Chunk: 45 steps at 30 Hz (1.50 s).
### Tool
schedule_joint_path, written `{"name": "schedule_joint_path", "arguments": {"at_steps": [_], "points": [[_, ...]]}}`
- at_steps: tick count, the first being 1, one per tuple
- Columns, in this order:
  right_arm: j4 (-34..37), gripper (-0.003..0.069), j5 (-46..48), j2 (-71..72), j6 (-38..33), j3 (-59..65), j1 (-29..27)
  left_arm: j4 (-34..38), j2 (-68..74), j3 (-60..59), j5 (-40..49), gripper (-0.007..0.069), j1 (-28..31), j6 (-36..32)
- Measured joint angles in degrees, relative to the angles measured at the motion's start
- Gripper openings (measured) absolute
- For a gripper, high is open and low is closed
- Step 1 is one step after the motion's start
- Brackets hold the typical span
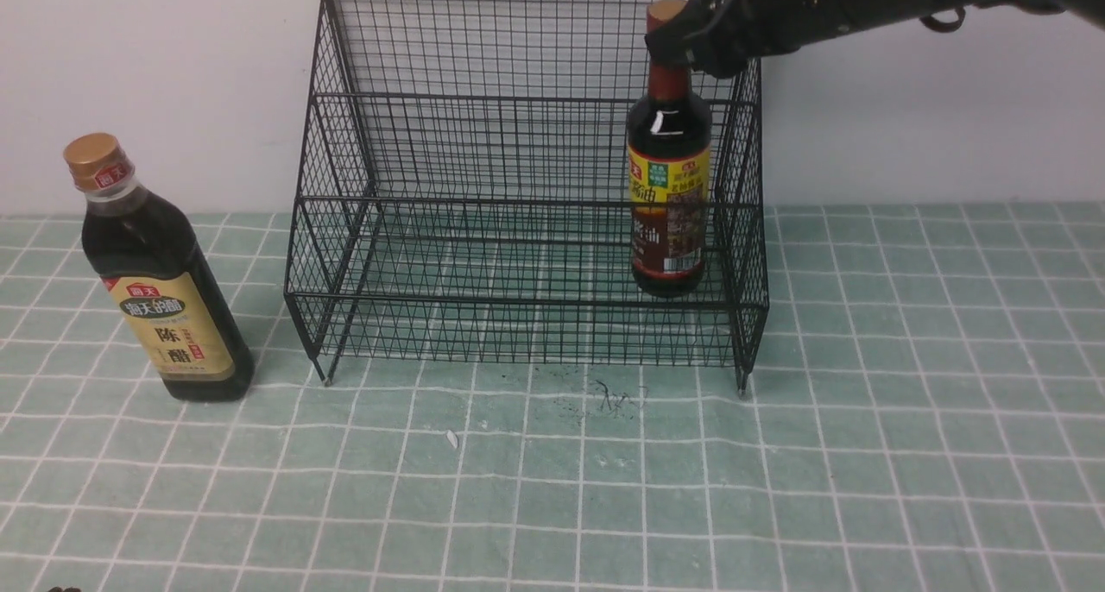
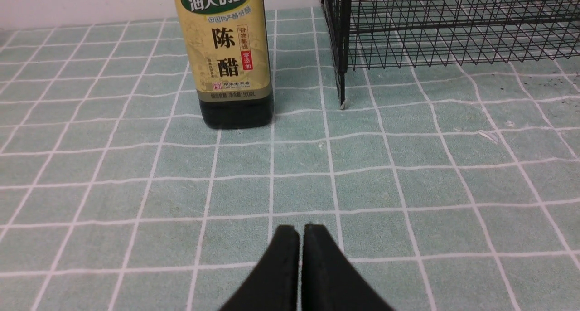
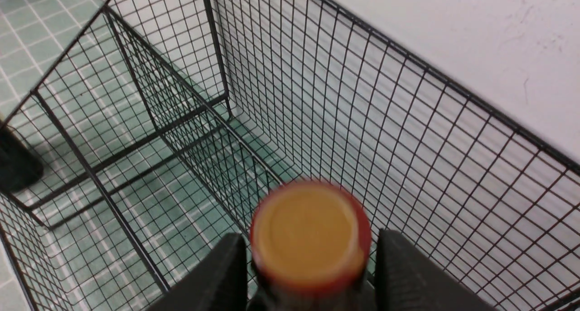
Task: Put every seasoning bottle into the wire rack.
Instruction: Use the right arm to put the condiment bottle back on the shelf, then use the left arm to grab the condiment bottle closest to it
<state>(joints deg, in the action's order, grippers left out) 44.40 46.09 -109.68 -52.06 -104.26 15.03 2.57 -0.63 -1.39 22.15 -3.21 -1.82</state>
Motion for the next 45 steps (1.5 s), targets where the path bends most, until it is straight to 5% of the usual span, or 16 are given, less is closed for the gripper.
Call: {"name": "schedule_joint_path", "arguments": {"at_steps": [9, 13, 20, 28, 33, 38, 45], "points": [[-2.71, 0.0365, 2.24, 7.9, 2.78, 0.0, 0.0, 0.0, 0.0, 0.0, 0.0, -0.0006, 0.0, 0.0], [-11.16, 0.0307, 8.39, 16.56, 10.87, 0.0, 0.0, 0.0, 0.0, 0.0, 0.0, -0.0006, 0.0, 0.0], [-33.89, 0.0044, 20.35, 34.15, 34.33, -0.06, 0.0, 0.0, 0.0, 0.0, 0.0, -0.0006, 0.0, 0.0], [-46.97, -0.001, 22.2, 53.14, 50.04, 8.71, 0.0, 0.0, 0.0, 0.0, 0.0, -0.0006, 0.0, 0.0], [-47.76, -0.001, 14.76, 68.1, 55.98, 25.27, 0.0, 0.0, 0.0, 0.0, 0.0, -0.0006, 0.0, 0.0], [-46.5, -0.001, -6.23, 86.02, 59.12, 51.66, 0.0, 0.0, 0.0, 0.0, 0.0, -0.0006, 0.0, 0.0], [-42.18, -0.001, -26.21, 99.6, 60.46, 72.23, 0.0, 0.0, 0.0, 0.0, 0.0, -0.0006, 0.0, 0.0]]}}
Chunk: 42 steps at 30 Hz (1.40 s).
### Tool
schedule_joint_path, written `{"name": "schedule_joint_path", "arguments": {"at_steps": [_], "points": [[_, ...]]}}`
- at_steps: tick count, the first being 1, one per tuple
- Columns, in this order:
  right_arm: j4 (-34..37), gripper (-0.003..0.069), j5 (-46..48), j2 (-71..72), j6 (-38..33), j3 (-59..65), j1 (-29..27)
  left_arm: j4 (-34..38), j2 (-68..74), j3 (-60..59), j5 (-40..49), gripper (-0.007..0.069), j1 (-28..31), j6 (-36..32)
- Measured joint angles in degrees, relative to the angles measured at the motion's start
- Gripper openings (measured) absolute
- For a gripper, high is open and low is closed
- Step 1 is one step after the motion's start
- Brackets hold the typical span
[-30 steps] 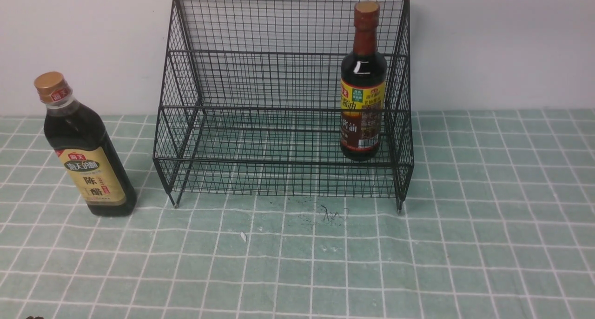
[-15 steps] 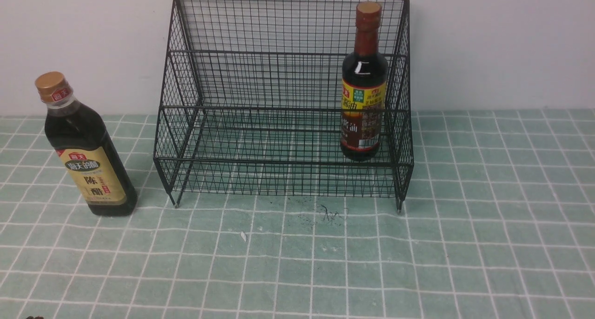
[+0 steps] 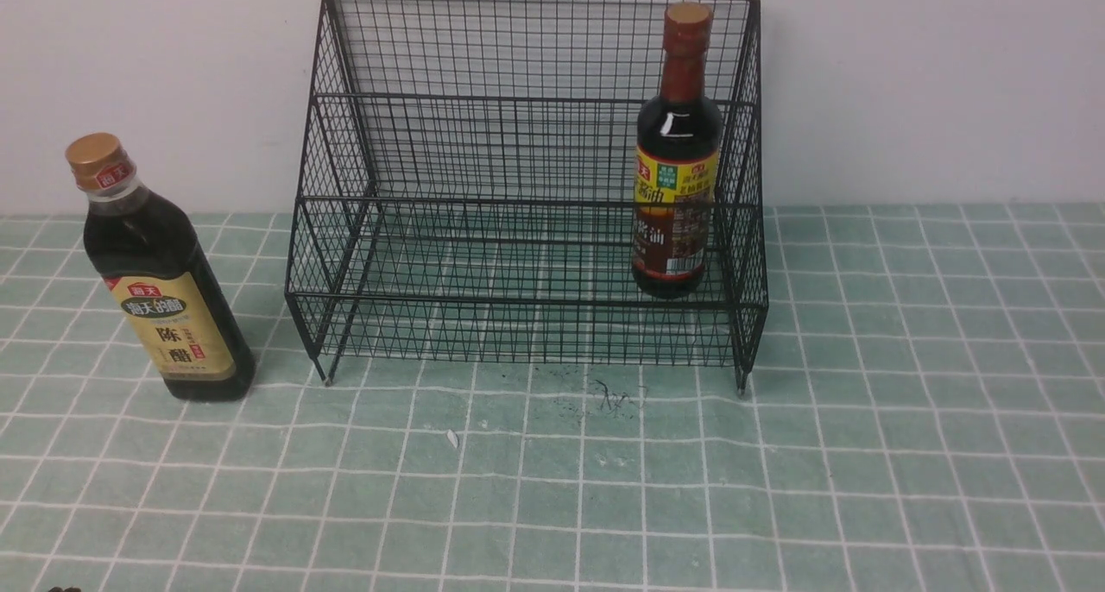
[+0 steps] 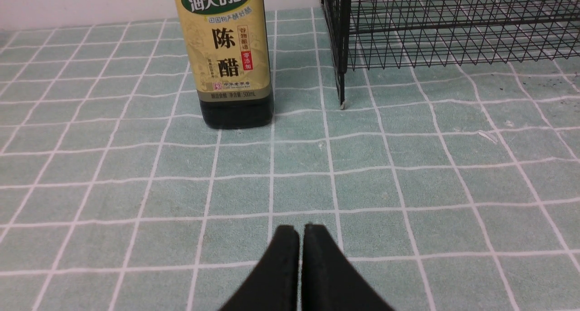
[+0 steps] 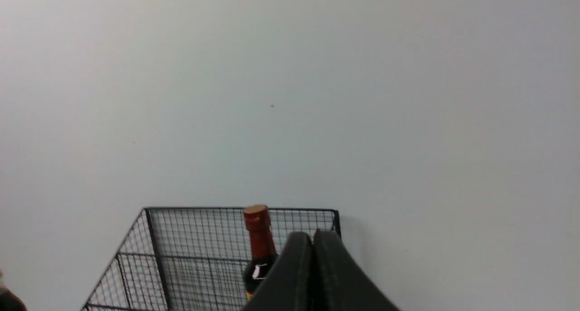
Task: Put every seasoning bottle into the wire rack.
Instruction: Use the left arm to grab the condiment bottle closest to it
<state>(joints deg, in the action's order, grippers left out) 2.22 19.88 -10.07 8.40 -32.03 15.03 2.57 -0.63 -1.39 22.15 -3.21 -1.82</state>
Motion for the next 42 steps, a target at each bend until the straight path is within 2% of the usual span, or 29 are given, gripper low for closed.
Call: {"name": "schedule_joint_path", "arguments": {"at_steps": [5, 8, 13, 21, 26, 42], "points": [[-2.6, -0.001, -4.9, 4.66, -3.87, 8.56, 0.0, 0.0, 0.0, 0.0, 0.0, -0.0006, 0.0, 0.0], [-5.95, -0.001, -5.28, 4.97, -5.78, 12.91, 0.0, 0.0, 0.0, 0.0, 0.0, -0.0006, 0.0, 0.0], [-6.86, -0.001, -4.92, 5.04, -6.03, 18.81, -0.29, 0.0, 0.0, 0.0, 0.0, -0.0006, 0.0, 0.0], [-5.17, -0.001, -2.68, 5.1, -3.1, 27.18, -10.73, 0.0, 0.0, 0.0, 0.0, -0.0006, 0.0, 0.0], [-5.12, -0.001, 0.93, 8.35, -3.1, 32.67, -12.28, 0.0, 0.0, 0.0, 0.0, -0.0006, 0.0, 0.0], [-5.12, -0.001, 1.3, 10.73, -3.09, 33.27, -12.37, 0.0, -0.05, 0.0, 0.0, -0.0006, 0.0, 0.0]]}}
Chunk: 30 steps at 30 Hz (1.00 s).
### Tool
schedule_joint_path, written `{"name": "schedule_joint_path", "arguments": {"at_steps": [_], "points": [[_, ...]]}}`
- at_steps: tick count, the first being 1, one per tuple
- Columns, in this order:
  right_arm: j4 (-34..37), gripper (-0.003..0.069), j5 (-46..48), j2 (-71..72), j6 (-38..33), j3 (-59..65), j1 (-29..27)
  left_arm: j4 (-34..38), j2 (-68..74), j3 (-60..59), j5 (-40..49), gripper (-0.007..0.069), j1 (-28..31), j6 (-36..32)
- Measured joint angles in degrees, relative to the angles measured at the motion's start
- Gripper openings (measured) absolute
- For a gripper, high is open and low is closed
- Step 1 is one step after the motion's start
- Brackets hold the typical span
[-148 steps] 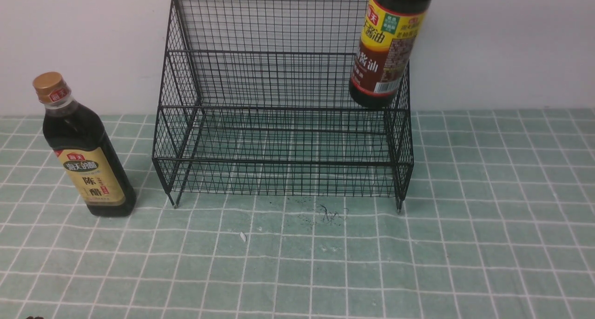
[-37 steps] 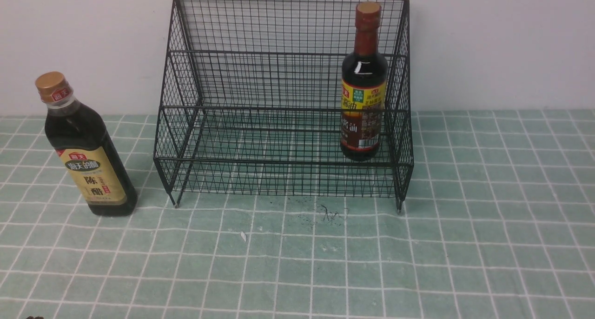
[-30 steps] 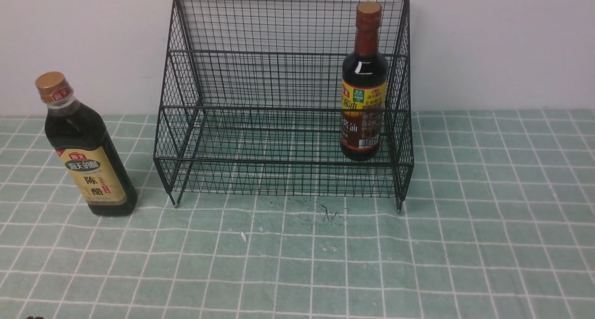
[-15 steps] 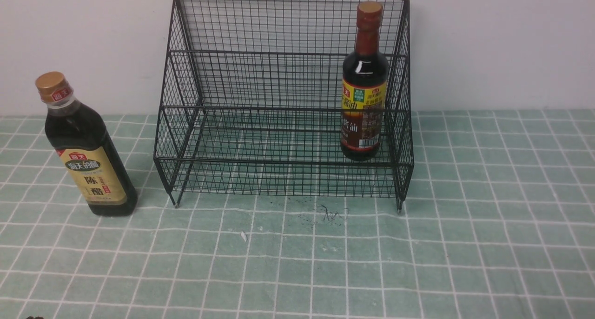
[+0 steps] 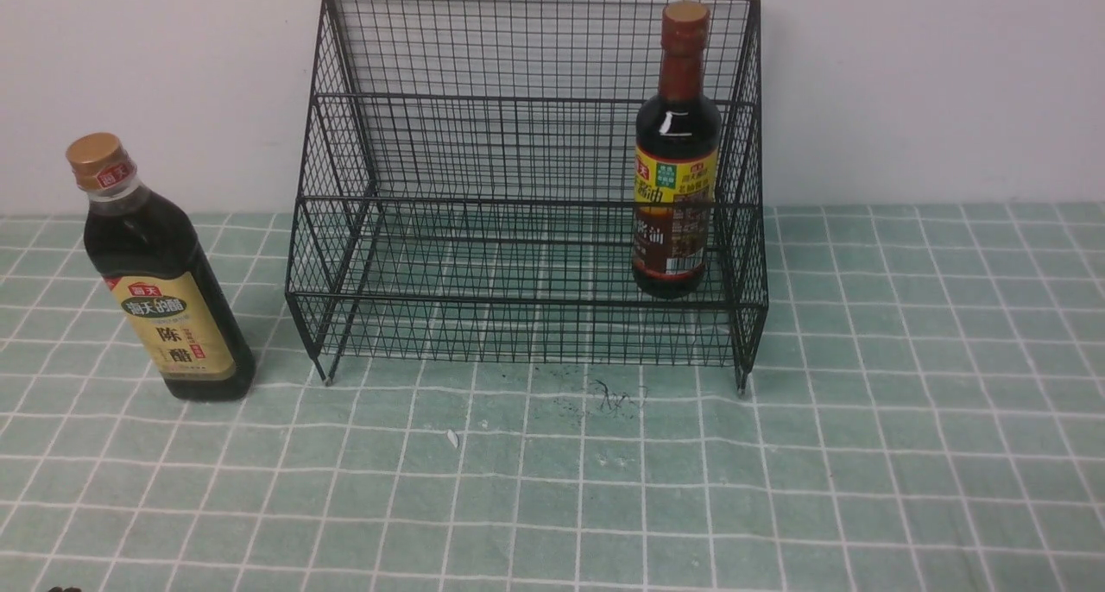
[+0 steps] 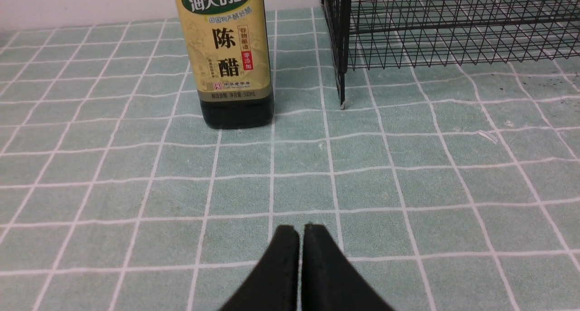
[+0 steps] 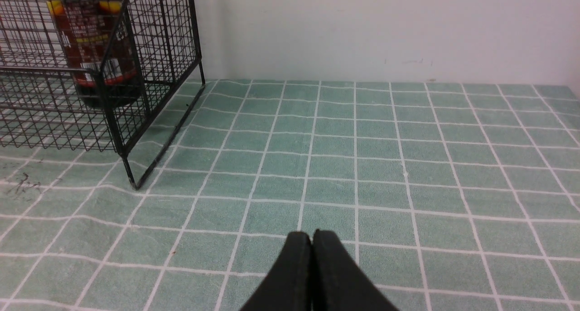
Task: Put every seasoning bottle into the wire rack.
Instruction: Use the left arm to grab the condiment bottle closest to it
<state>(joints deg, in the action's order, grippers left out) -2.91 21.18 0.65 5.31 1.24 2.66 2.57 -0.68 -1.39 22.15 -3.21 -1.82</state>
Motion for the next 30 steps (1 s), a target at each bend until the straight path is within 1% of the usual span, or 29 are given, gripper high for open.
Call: {"name": "schedule_joint_path", "arguments": {"at_steps": [23, 26, 28, 30], "points": [[0.0, -0.001, 0.0, 0.0, 0.0, 0.0, 0.0, 0.0, 0.0, 0.0, 0.0, -0.0006, 0.0, 0.0], [0.0, -0.001, 0.0, 0.0, 0.0, 0.0, 0.0, -0.96, 0.0, -0.06, -0.43, -0.0006, 0.0, 0.0], [0.0, -0.001, 0.0, 0.0, 0.0, 0.0, 0.0, -1.31, 0.0, -0.24, -2.62, -0.0006, 0.0, 0.0], [0.0, -0.001, 0.0, 0.0, 0.0, 0.0, 0.0, -0.02, 0.0, -0.3, -7.35, -0.0006, 0.0, 0.58]]}}
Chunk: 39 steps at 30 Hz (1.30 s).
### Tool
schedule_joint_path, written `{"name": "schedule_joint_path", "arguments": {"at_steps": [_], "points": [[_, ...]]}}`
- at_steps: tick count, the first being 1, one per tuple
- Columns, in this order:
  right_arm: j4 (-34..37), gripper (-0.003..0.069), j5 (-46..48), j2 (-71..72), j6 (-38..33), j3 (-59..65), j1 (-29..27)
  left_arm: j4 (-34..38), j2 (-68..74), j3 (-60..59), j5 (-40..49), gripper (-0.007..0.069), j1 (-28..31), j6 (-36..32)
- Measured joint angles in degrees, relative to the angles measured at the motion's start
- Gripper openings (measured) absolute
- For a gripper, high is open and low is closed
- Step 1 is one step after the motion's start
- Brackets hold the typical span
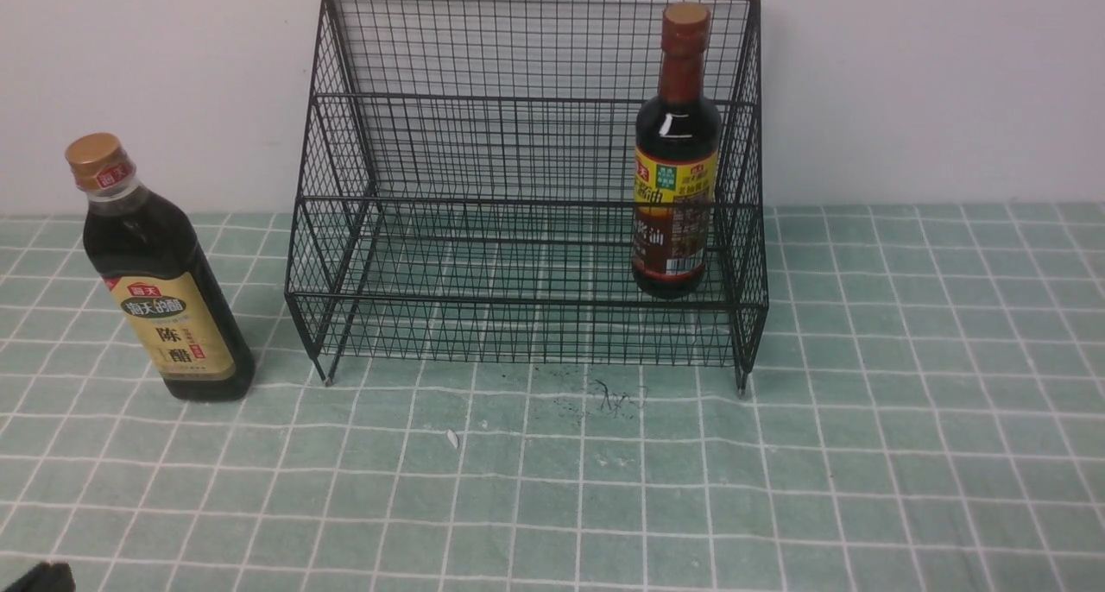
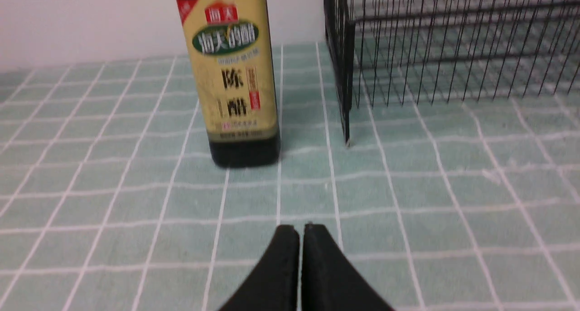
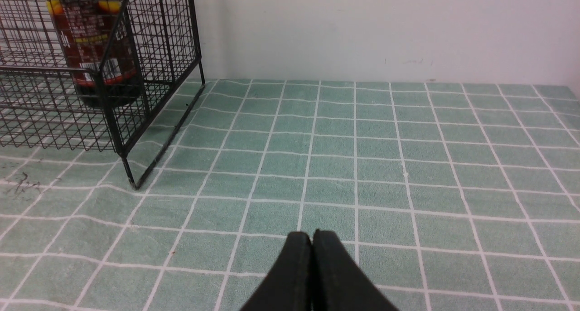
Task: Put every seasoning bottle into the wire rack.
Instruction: Use the left arm to grab the condiment bottle closest to it
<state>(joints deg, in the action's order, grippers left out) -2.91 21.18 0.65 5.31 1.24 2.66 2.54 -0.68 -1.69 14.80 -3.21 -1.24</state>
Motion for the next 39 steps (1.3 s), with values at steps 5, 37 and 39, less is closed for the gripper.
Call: {"name": "schedule_joint_path", "arguments": {"at_steps": [5, 37, 39], "points": [[0.0, -0.001, 0.0, 0.0, 0.0, 0.0, 0.0, 1.6, 0.0, 0.0, -15.7, -0.0006, 0.0, 0.51], [0.0, -0.001, 0.0, 0.0, 0.0, 0.0, 0.0, 18.42, 60.36, 33.1, -49.83, 0.0556, 0.0, -7.43], [0.0, -0.001, 0.0, 0.0, 0.0, 0.0, 0.0, 18.55, 63.07, 34.55, -49.91, 0.0561, 0.0, -7.97]]}}
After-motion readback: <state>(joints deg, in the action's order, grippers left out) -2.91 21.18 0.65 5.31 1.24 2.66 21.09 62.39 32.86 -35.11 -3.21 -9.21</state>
